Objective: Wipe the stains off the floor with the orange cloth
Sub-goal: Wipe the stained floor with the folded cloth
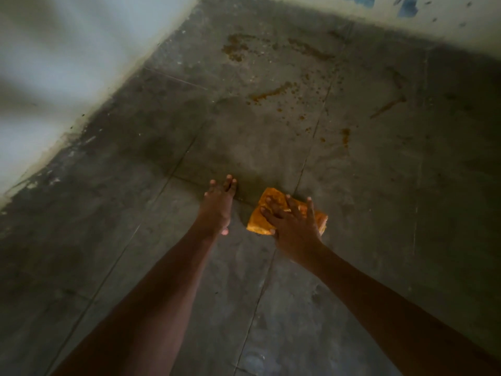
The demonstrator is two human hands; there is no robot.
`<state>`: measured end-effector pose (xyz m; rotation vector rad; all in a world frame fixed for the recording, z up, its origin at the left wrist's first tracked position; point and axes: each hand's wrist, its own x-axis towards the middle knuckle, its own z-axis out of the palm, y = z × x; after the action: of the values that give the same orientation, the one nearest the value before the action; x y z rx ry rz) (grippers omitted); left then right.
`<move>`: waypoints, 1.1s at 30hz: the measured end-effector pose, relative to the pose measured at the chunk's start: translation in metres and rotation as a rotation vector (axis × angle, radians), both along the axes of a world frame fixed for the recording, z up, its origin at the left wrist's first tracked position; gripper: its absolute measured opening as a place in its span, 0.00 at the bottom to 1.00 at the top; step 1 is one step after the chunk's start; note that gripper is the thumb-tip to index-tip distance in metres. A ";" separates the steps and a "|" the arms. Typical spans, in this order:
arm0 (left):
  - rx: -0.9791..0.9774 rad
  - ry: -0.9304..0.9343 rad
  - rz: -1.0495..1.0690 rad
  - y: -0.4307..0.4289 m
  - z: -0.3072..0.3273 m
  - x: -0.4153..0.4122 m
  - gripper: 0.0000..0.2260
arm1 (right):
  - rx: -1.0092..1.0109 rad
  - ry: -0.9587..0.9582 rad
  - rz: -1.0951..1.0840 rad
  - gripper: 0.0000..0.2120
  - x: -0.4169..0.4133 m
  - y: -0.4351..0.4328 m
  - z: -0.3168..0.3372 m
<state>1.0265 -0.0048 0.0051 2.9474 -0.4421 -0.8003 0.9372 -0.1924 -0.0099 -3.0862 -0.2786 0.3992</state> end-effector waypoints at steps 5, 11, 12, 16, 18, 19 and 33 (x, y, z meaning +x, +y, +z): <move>-0.054 0.015 0.019 0.008 -0.007 0.004 0.64 | -0.015 -0.022 -0.057 0.28 0.053 0.022 -0.001; -0.051 0.016 0.032 0.005 0.000 0.002 0.63 | -0.108 0.099 0.053 0.30 0.006 -0.015 0.012; -0.049 0.022 0.037 0.004 -0.001 0.002 0.62 | -0.115 0.098 0.066 0.29 0.004 -0.019 0.014; -0.036 -0.001 0.058 -0.001 0.000 -0.001 0.59 | -0.113 0.072 0.062 0.29 0.009 -0.013 0.009; -0.049 -0.008 0.065 -0.002 0.000 -0.001 0.58 | -0.066 0.083 0.029 0.30 0.005 -0.016 0.004; -0.053 -0.006 0.071 -0.001 0.000 0.000 0.58 | -0.028 0.082 0.010 0.29 0.001 -0.018 0.000; 0.019 0.000 0.093 -0.009 0.002 0.000 0.59 | 0.132 -0.087 -0.072 0.27 0.053 0.014 -0.019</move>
<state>1.0264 -0.0140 0.0069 2.9602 -0.2971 -0.7976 0.9897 -0.1781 -0.0291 -2.9778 -0.1866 0.2353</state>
